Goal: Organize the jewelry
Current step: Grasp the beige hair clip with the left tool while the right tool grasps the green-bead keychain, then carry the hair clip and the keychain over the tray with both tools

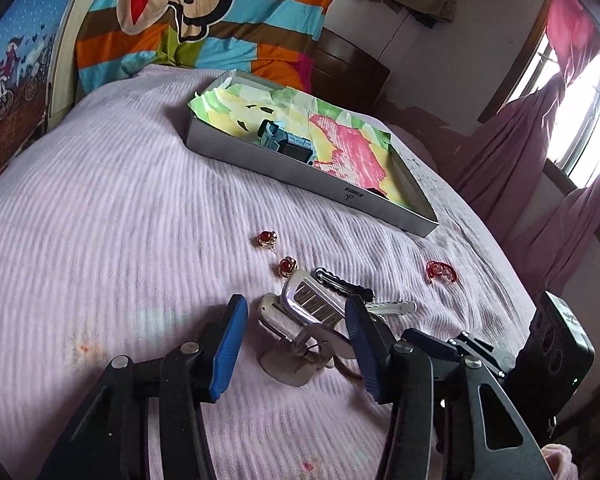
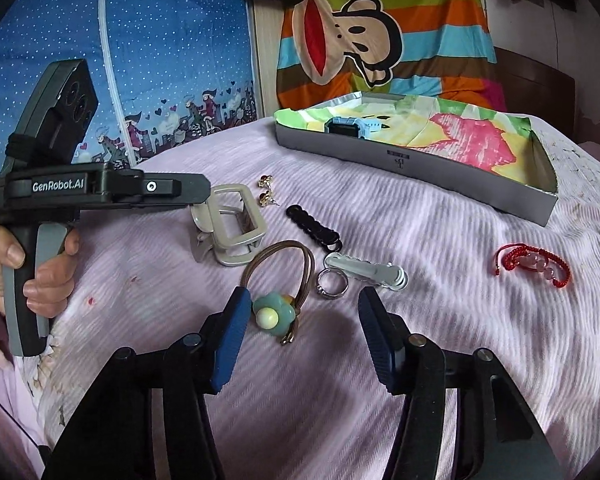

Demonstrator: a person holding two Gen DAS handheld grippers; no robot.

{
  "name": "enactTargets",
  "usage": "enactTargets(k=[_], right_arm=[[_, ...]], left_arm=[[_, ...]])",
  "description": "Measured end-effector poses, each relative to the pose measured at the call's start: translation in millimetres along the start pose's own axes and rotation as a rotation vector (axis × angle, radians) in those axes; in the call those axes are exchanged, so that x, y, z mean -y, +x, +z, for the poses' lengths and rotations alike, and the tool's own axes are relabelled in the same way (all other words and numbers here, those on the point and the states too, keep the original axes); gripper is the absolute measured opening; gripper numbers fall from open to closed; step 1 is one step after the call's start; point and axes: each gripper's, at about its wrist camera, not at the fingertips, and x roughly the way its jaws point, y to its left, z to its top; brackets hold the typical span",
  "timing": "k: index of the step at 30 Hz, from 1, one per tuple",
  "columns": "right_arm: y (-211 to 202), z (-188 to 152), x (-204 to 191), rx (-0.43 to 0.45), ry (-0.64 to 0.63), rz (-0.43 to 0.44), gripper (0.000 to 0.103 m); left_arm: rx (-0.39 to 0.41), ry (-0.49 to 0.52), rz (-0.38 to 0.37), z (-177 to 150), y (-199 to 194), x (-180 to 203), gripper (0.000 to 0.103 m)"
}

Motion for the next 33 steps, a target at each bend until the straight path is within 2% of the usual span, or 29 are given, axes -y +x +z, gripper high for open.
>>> enactTargets(k=[6,13,19,24,30,33], right_arm=[[10,0,-3,-0.043,-0.01,0.033,0.039],[12,0,-4,-0.055,-0.007,0.044,0.025],[12,0,-2,-0.056,0.008,0.043,0.024],[13,0,-2,-0.057,0.006,0.037,0.024],[11,1,-1,-0.044,0.013,0.037,0.022],[6,1,2,-0.026,0.024,0.042,0.022]], left_arm=[[-0.029,0.0,-0.035,2,8,3,0.025],[-0.098,0.045,0.004,2,12,13,0.02],[-0.149,0.078,0.029,-2,10,21,0.013],[-0.133,0.101,0.05,-4,9,28,0.012],[-0.095,0.091,0.03,-4,3,33,0.009],[-0.076,0.112,0.045,-4,0,39,0.008]])
